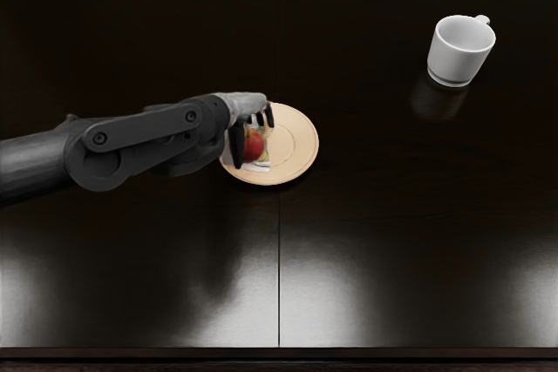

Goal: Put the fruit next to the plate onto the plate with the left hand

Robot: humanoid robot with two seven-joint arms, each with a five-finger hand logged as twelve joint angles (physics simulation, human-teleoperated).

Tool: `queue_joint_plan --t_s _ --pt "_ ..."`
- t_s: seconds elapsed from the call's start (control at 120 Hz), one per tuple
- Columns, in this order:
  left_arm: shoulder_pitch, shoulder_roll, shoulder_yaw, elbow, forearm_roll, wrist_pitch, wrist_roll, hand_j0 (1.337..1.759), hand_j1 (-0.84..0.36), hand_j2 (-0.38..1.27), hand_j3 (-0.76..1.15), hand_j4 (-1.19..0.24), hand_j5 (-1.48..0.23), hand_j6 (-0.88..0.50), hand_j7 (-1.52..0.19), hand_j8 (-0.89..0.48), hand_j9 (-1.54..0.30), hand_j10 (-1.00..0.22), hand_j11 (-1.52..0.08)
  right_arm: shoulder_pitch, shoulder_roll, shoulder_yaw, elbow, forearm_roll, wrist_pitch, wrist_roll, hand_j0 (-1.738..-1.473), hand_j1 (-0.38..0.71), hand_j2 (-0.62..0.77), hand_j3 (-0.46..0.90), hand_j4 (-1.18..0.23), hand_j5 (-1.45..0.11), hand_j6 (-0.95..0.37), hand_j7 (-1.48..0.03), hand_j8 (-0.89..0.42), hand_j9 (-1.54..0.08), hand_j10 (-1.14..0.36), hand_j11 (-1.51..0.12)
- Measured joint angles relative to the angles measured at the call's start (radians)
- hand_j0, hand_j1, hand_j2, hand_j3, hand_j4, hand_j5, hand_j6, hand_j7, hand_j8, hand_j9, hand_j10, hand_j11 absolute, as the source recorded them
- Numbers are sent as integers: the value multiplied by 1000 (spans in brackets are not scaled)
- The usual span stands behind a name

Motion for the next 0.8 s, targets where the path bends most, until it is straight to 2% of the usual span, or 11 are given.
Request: queue_joint_plan --t_s 0.158,0.25,0.308,0.417,0.567,0.683,0.8 --pt "-19 16 -15 -17 -4 2 0 1657 145 73 0 -207 -278 -177 -276 -173 -273 -211 -272 0 0 0 0 0 0 0 -1658 -349 0 0 0 0 0 0 0 0 0 0" --pt "-17 31 -56 -59 -16 0 0 1658 208 49 0 -142 -190 -124 -188 -121 -186 -145 -186 0 0 0 0 0 0 0 -1658 -349 0 0 0 0 0 0 0 0 0 0" --pt "-17 82 -96 -106 -50 -3 0 1658 236 38 0 -113 -150 -100 -149 -98 -148 -115 -147 0 0 0 0 0 0 0 -1658 -349 0 0 0 0 0 0 0 0 0 0" --pt "-16 210 -180 -198 -237 -45 0 1658 272 25 0 -77 -101 -70 -100 -68 -99 -78 -99 0 0 0 0 0 0 0 -1658 -349 0 0 0 0 0 0 0 0 0 0" --pt "-11 374 -266 -276 -537 -256 0 1658 298 15 0 -50 -64 -46 -64 -46 -64 -50 -63 0 0 0 0 0 0 0 -1658 -349 0 0 0 0 0 0 0 0 0 0" --pt "-5 485 -285 -310 -726 -420 0 1658 308 11 0 -39 -50 -38 -49 -37 -49 -39 -49 0 0 0 0 0 0 0 -1658 -349 0 0 0 0 0 0 0 0 0 0" --pt "-3 591 -292 -329 -862 -487 0 1658 314 8 0 -33 -41 -32 -41 -32 -41 -33 -41 0 0 0 0 0 0 0 -1658 -349 0 0 0 0 0 0 0 0 0 0"
